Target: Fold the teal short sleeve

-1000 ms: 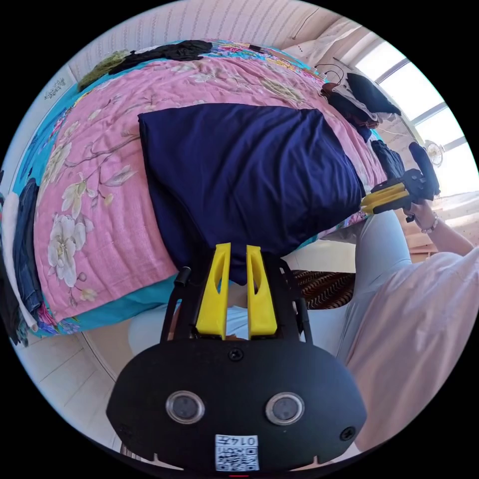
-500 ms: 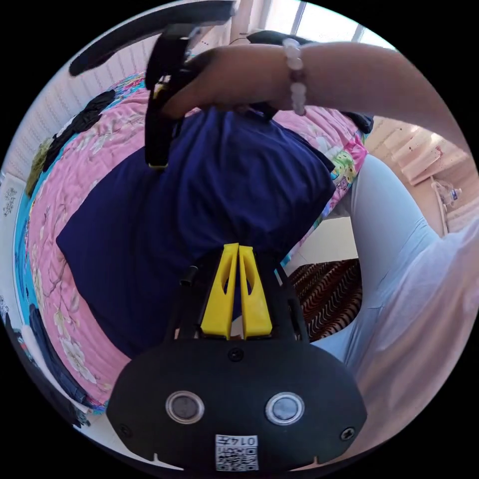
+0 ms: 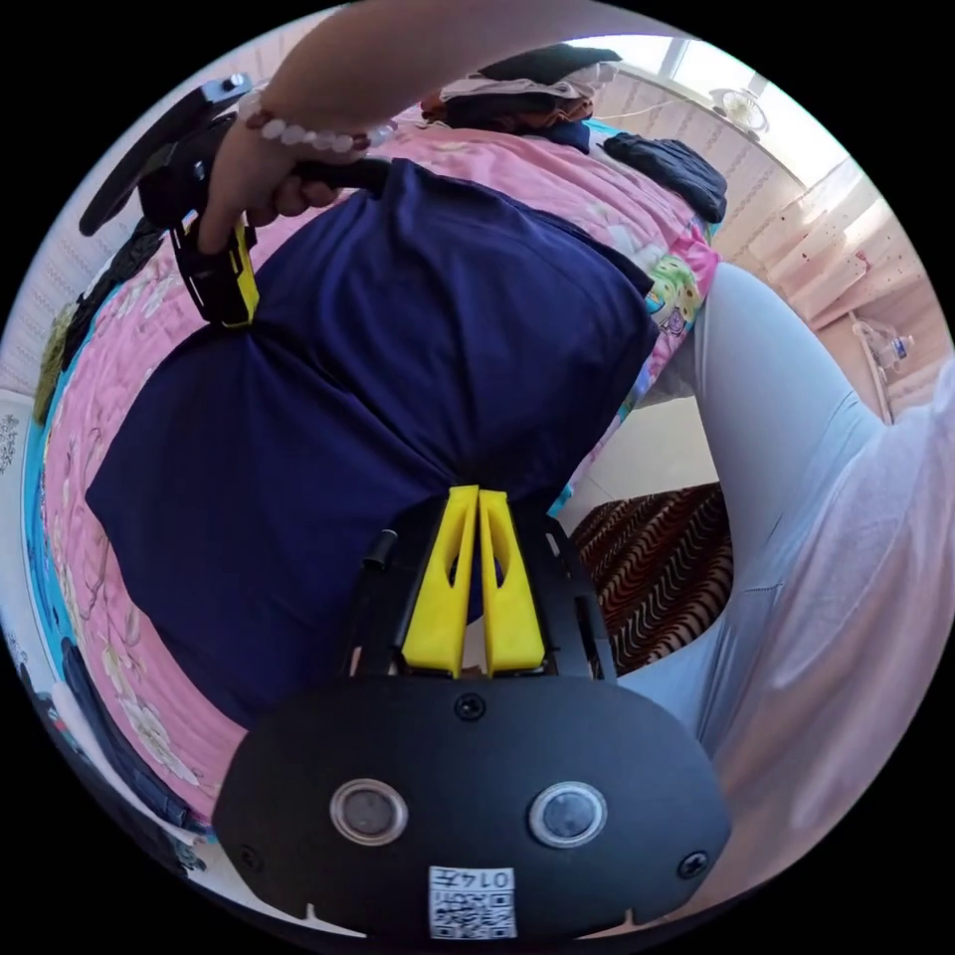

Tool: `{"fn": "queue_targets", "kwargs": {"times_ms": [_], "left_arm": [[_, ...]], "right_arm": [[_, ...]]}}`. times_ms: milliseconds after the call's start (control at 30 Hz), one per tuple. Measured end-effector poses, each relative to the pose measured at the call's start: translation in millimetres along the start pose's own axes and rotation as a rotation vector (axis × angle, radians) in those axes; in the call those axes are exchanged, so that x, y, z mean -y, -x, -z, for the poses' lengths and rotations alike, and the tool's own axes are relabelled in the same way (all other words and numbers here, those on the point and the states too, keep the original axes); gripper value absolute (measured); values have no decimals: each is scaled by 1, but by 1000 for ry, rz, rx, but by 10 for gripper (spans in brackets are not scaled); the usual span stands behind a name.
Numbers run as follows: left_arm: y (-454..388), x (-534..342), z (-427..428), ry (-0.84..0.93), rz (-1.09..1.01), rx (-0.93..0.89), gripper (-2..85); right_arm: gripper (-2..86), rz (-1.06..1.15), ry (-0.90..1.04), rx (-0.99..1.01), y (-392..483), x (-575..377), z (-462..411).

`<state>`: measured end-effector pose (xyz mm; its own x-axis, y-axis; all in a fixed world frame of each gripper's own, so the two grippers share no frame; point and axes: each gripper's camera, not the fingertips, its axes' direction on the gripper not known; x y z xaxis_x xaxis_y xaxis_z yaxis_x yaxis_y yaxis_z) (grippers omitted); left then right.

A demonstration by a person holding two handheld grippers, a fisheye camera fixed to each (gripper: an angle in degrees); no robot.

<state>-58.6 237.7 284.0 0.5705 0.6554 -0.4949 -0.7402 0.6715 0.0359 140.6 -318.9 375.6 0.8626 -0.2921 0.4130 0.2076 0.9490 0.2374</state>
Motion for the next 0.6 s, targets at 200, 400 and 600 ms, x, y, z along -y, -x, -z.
{"fn": "queue_targets", "kwargs": {"times_ms": [200,400,600], "left_arm": [[24,15,19,-16,80,-186,-9],[66,52,70,-178,124,-193,-2],[111,147,77,-256,191,-184,61]], "right_arm": [[-3,-69,-231,237,-51,-79,38],[12,-447,-508,268,-106,-307,49],[96,-706,-472,388,-134,-418,8]]}}
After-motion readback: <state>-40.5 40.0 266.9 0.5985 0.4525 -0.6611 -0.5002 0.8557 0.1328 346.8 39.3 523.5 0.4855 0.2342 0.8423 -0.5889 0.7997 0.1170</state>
